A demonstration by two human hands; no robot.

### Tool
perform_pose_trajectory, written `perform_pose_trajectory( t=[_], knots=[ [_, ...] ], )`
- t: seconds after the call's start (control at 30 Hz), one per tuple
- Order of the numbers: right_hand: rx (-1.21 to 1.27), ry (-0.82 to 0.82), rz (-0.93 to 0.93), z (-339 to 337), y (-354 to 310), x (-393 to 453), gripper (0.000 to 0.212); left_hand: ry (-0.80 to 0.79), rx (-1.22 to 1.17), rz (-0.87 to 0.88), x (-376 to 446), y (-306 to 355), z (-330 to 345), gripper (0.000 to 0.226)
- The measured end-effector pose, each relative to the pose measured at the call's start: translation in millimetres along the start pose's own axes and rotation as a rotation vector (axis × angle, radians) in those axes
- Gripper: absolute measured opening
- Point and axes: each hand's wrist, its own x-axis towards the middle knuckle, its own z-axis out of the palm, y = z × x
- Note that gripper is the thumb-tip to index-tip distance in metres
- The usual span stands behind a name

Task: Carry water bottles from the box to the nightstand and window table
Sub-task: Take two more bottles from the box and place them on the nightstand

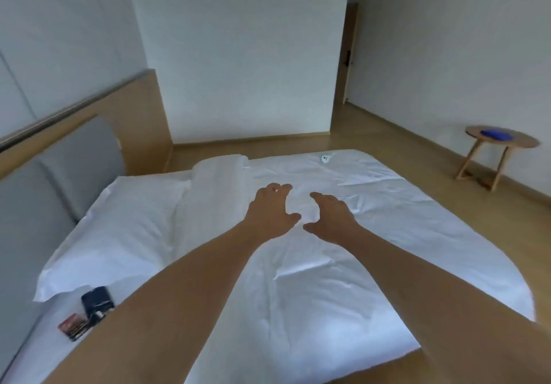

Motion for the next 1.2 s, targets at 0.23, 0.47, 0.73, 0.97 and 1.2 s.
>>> perform_pose_trajectory(
  t=[0.23,0.47,0.73,0.97,1.2],
  knots=[
    [0.006,0.149,0.26,-92.7,204.6,-20.3,0.088,-0.092,-0.057,0.267,85.5,194.9,94.8,0.077],
    [0.042,0.285,0.564,-160.4,376.9,-71.1,0.085,-0.244,-0.085,0.539,135.8,382.2,184.5,0.074],
    [0.074,0.405,0.914,-202.9,526.3,-124.3,0.09,-0.418,-0.144,0.838,167.3,559.0,277.9,0.069],
    [0.024,0.53,1.13,-257.8,644.9,-127.1,0.089,-0.493,-0.187,1.049,221.7,698.3,351.6,0.07],
    [0.034,0.617,1.256,-311.9,756.7,-109.2,0.088,-0.609,-0.237,1.184,284.1,832.9,409.9,0.075]
  ],
)
